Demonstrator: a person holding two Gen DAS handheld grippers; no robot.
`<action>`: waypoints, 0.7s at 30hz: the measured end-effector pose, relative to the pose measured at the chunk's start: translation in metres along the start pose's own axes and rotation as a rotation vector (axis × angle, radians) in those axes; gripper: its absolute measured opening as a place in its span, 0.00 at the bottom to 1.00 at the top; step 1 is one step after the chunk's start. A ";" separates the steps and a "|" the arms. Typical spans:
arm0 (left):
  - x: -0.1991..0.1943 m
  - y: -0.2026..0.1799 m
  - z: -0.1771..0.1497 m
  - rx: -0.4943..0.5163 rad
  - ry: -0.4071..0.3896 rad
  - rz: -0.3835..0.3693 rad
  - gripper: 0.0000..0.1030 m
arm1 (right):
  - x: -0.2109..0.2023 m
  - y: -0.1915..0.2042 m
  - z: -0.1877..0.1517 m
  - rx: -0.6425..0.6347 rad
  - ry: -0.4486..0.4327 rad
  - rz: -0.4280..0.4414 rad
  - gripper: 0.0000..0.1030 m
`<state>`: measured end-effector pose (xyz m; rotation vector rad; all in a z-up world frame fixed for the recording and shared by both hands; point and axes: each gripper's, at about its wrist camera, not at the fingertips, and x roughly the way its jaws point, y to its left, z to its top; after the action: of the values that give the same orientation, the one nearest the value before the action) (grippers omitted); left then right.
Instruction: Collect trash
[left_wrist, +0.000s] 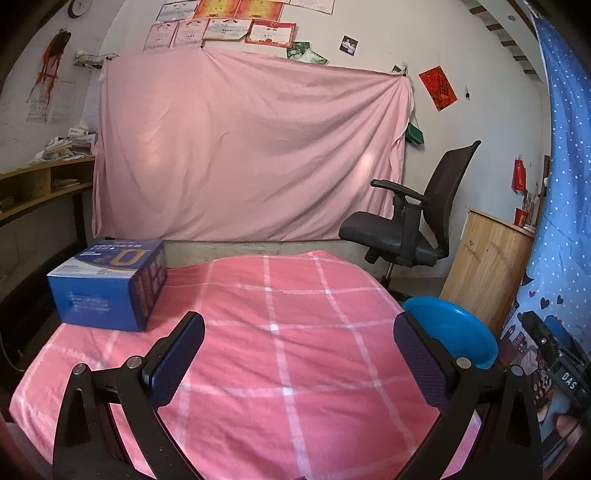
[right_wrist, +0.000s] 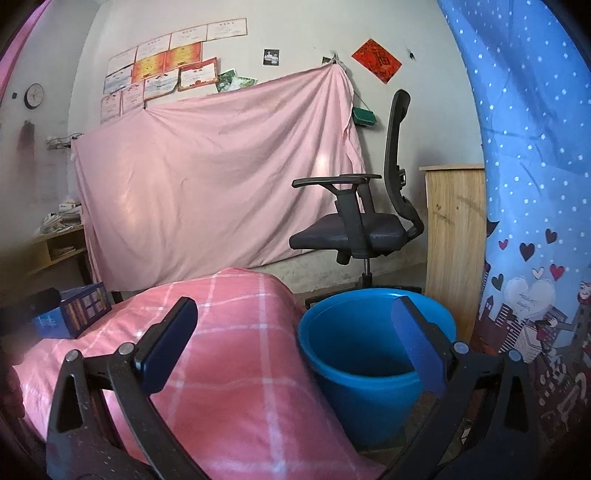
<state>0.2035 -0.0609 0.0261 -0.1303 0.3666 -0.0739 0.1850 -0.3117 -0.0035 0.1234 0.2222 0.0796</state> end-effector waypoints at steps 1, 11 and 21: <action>-0.005 0.001 -0.003 0.001 -0.004 0.000 0.97 | -0.006 0.003 -0.001 0.002 -0.002 -0.004 1.00; -0.053 0.018 -0.040 0.049 -0.008 -0.006 0.97 | -0.069 0.039 -0.024 0.015 0.027 -0.016 1.00; -0.095 0.031 -0.065 0.079 -0.039 -0.002 0.98 | -0.113 0.075 -0.048 -0.023 0.016 -0.043 1.00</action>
<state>0.0928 -0.0288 -0.0047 -0.0535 0.3236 -0.0878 0.0598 -0.2423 -0.0161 0.0951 0.2400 0.0408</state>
